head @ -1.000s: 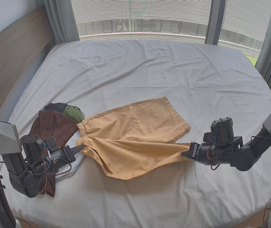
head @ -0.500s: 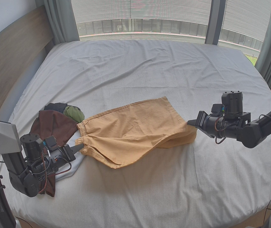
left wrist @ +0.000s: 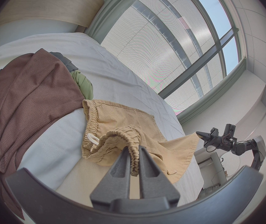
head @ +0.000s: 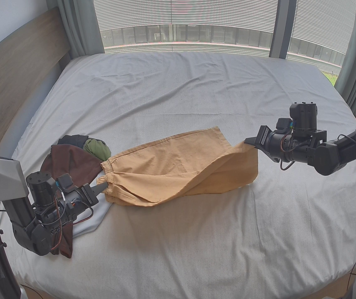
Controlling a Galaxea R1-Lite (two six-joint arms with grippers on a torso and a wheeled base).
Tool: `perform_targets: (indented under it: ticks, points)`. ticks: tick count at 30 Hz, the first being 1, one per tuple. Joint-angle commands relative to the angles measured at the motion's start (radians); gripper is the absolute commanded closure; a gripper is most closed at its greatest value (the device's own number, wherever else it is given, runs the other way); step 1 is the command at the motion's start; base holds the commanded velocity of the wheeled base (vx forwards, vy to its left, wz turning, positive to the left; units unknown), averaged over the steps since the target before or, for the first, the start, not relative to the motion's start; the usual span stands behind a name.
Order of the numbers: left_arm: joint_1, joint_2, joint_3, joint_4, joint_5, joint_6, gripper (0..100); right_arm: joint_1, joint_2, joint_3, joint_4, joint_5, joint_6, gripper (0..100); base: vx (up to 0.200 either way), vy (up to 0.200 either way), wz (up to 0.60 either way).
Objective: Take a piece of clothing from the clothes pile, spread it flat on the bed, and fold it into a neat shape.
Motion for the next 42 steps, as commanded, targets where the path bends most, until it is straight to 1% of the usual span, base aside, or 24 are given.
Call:
perform_targets:
  ticks: [1, 6, 9, 10, 19, 22, 26, 35, 37, 42]
  points:
    - [0.001, 0.001, -0.012, -0.001, 0.002, -0.001, 100, -0.002, 0.042, -0.105, 0.064, 0.003, 0.002, 100, 0.0, 0.0, 0.0]
    - [0.005, 0.0, -0.04, -0.001, 0.003, -0.03, 100, -0.006, 0.084, -0.199, 0.1, 0.006, 0.003, 100, 0.0, 0.0, 0.0]
    - [0.005, 0.0, -0.044, -0.001, 0.022, -0.048, 100, -0.006, 0.104, -0.259, 0.136, 0.006, 0.003, 100, 0.0, 0.0, 0.0]
    - [0.005, 0.0, -0.044, -0.001, 0.022, -0.048, 100, -0.006, 0.104, -0.259, 0.136, 0.006, 0.003, 100, 0.0, 0.0, 0.0]
    - [0.005, 0.015, -0.063, 0.001, 0.029, -0.051, 100, -0.006, 0.205, -0.478, 0.235, 0.006, 0.003, 100, 0.0, 0.0, 0.0]
    - [0.005, 0.023, -0.067, 0.001, 0.045, -0.051, 100, -0.008, 0.24, -0.541, 0.257, 0.006, 0.013, 100, 0.0, 0.0, 0.0]
    - [0.006, 0.038, -0.084, 0.001, 0.057, -0.051, 100, -0.008, 0.285, -0.581, 0.263, 0.004, 0.034, 100, 0.0, 0.0, 0.0]
    - [0.001, 0.075, -0.104, 0.001, 0.089, -0.051, 100, -0.012, 0.372, -0.627, 0.252, 0.0, 0.036, 100, 0.0, 0.0, 0.0]
    - [0.001, 0.089, -0.121, 0.001, 0.106, -0.051, 100, -0.012, 0.398, -0.661, 0.251, 0.0, 0.045, 100, 0.0, 0.0, 0.0]
    - [0.001, 0.098, -0.129, 0.001, 0.109, -0.053, 100, -0.012, 0.435, -0.73, 0.251, -0.002, 0.059, 100, 0.0, 0.0, 0.0]
